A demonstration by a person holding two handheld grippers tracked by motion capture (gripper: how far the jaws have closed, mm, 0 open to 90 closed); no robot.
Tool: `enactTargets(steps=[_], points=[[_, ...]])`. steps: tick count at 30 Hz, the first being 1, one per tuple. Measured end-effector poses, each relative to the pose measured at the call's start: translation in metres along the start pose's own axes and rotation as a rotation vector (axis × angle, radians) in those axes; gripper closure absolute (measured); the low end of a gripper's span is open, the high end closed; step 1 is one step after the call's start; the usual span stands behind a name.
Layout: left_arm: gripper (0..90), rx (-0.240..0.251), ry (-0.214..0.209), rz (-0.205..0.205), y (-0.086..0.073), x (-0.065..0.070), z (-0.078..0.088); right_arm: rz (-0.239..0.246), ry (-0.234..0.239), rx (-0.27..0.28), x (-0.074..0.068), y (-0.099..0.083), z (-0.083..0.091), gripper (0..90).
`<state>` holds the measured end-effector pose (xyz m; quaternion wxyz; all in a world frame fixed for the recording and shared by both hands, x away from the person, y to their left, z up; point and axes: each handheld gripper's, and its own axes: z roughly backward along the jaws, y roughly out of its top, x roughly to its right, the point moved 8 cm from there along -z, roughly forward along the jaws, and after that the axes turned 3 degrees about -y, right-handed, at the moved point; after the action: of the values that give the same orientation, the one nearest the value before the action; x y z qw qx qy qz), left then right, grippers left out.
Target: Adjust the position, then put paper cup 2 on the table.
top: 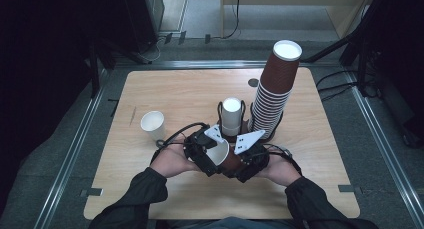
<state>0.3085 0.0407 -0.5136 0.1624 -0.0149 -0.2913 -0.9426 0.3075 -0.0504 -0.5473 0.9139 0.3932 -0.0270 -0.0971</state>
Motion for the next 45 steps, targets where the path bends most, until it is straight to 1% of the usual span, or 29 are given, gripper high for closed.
enactTargets(steps=[2,4,6,7,9,10,11,15,18,19,22,24,25,26,27,28,31,32,35,38,40,41,42,45], points=[[5.9,0.005,0.005,-0.006,0.0,0.0,0.0,-0.003,0.0,-0.002,0.0,0.0,0.0,19.4],[5.2,0.02,0.005,0.002,0.001,0.0,0.0,-0.003,0.005,-0.002,0.0,0.0,0.001,19.4],[4.6,0.039,-0.002,0.008,0.001,-0.001,0.001,-0.004,0.001,0.007,0.001,0.0,0.003,19.3],[3.0,0.045,-0.001,0.012,0.001,-0.002,0.001,-0.004,0.001,0.013,0.002,0.001,0.004,19.3],[2.3,0.069,-0.02,0.022,0.001,-0.002,0.004,-0.007,-0.01,0.019,0.004,0.001,0.006,19.4],[1.7,0.079,-0.016,0.024,0.001,-0.003,0.006,-0.011,-0.008,0.021,0.005,0.001,0.007,19.3],[1.7,0.079,-0.02,0.025,0.001,-0.003,0.006,-0.009,-0.015,0.023,0.006,0.001,0.009,19.3],[1.8,0.097,-0.02,0.03,0.0,-0.004,0.01,-0.024,-0.019,0.019,0.009,-0.001,0.013,19.3],[1.8,0.102,-0.018,0.019,-0.002,-0.004,0.011,-0.033,-0.025,0.025,0.012,-0.002,0.016,19.2],[1.8,0.107,-0.018,0.021,-0.003,-0.004,0.011,-0.043,-0.025,0.022,0.011,-0.003,0.018,19.3],[1.8,0.115,-0.024,0.026,-0.006,-0.005,0.013,-0.039,-0.038,0.036,0.014,-0.002,0.022,19.2],[2.0,0.132,-0.044,0.016,-0.007,-0.003,0.014,-0.052,-0.038,0.043,0.015,-0.002,0.025,19.2],[2.5,0.134,-0.042,0.009,-0.008,-0.004,0.015,-0.047,-0.045,0.051,0.017,-0.002,0.026,19.2],[2.7,0.141,-0.042,0.014,-0.009,-0.004,0.016,-0.057,-0.039,0.048,0.016,-0.002,0.028,19.2],[2.7,0.144,-0.037,0.014,-0.01,-0.005,0.017,-0.061,-0.044,0.05,0.018,-0.002,0.03,19.2],[2.7,0.16,-0.031,0.026,-0.011,-0.005,0.017,-0.063,-0.043,0.054,0.018,-0.002,0.031,19.2],[2.8,0.192,-0.02,0.038,-0.013,-0.008,0.021,-0.066,-0.053,0.072,0.021,-0.001,0.036,19.2],[3.2,0.207,-0.023,0.045,-0.014,-0.008,0.022,-0.067,-0.054,0.076,0.022,-0.001,0.036,19.2],[3.4,0.228,-0.025,0.056,-0.015,-0.009,0.023,-0.065,-0.055,0.09,0.023,0.0,0.039,19.2],[3.3,0.266,-0.027,0.053,-0.015,-0.008,0.026,-0.07,-0.056,0.086,0.024,-0.001,0.039,19.1],[2.8,0.304,-0.041,0.065,-0.012,-0.006,0.028,-0.075,-0.055,0.1,0.024,0.001,0.041,19.1],[2.7,0.317,-0.039,0.063,-0.011,-0.006,0.03,-0.074,-0.054,0.104,0.024,0.001,0.041,19.1],[2.7,0.336,-0.044,0.069,-0.009,-0.005,0.031,-0.076,-0.051,0.109,0.023,0.002,0.041,19.2],[1.7,0.361,-0.06,0.081,-0.005,-0.004,0.031,-0.069,-0.034,0.123,0.02,0.006,0.038,19.1]])
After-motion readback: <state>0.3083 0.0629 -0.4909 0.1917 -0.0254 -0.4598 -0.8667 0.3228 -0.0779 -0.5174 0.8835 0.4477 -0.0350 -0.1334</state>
